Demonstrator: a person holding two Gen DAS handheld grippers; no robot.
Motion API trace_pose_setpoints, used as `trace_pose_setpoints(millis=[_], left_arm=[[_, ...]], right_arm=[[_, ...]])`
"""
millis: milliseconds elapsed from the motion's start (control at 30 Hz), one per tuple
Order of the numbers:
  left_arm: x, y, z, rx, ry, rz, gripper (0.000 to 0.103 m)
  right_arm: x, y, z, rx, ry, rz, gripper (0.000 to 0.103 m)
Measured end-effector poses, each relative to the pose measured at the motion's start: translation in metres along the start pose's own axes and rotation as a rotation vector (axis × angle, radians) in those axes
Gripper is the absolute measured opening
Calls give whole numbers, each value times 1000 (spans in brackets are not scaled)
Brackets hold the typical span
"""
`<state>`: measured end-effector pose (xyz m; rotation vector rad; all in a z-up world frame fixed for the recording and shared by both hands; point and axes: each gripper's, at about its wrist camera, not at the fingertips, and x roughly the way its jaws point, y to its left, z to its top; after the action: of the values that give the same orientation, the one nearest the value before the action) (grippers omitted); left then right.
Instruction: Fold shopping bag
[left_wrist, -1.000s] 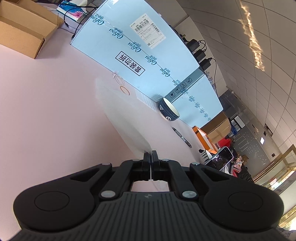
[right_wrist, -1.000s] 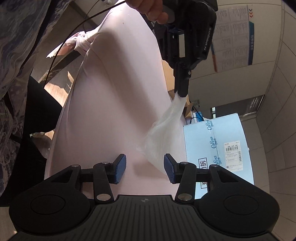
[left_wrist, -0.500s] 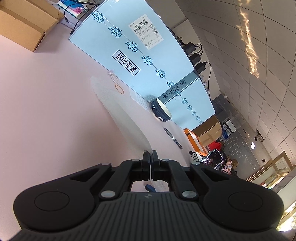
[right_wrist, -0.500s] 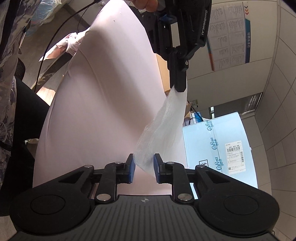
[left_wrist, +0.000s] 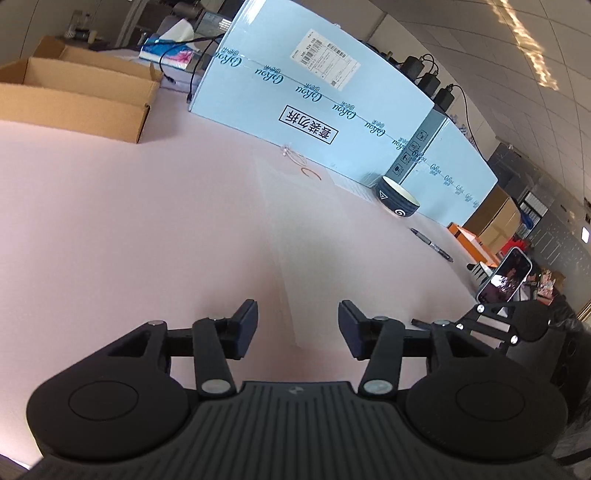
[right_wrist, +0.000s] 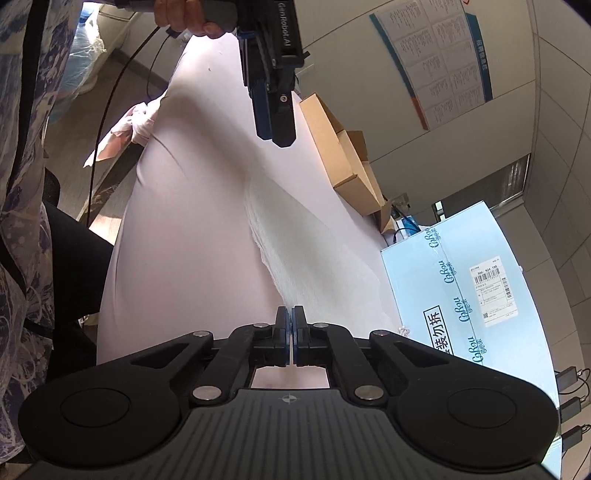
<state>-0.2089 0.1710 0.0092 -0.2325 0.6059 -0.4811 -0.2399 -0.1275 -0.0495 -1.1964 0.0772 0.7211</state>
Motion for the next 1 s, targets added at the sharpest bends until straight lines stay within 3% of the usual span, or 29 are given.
trace_pose_setpoints(millis=[167, 233, 367, 500, 667, 767, 833, 867, 900, 1000], left_arm=[[-10, -15, 0, 241, -67, 55, 58], [-4, -24, 0, 341, -49, 23, 59], [13, -39, 1, 431, -15, -33, 59], [23, -61, -9, 661, -59, -64, 59], [49, -81, -29, 949, -34, -43, 57], [59, -76, -26, 933, -7, -37, 45], [64, -71, -18, 882, 23, -42, 14], [65, -68, -15, 852, 41, -44, 5], [67, -66, -12, 822, 59, -45, 1], [66, -59, -5, 761, 109, -95, 0]], right_arm=[[-1, -16, 2, 101, -26, 16, 1], [-1, -23, 2, 159, -33, 21, 1], [1, -38, 1, 296, -47, 49, 1], [5, -54, -2, 403, -52, 55, 1], [8, -67, -7, 493, -53, 60, 1], [10, -66, -9, 507, -49, 67, 1], [11, -65, -10, 514, -45, 76, 1], [11, -65, -11, 526, -46, 88, 1], [12, -65, -12, 537, -46, 100, 1], [12, -63, -15, 565, -51, 136, 1]])
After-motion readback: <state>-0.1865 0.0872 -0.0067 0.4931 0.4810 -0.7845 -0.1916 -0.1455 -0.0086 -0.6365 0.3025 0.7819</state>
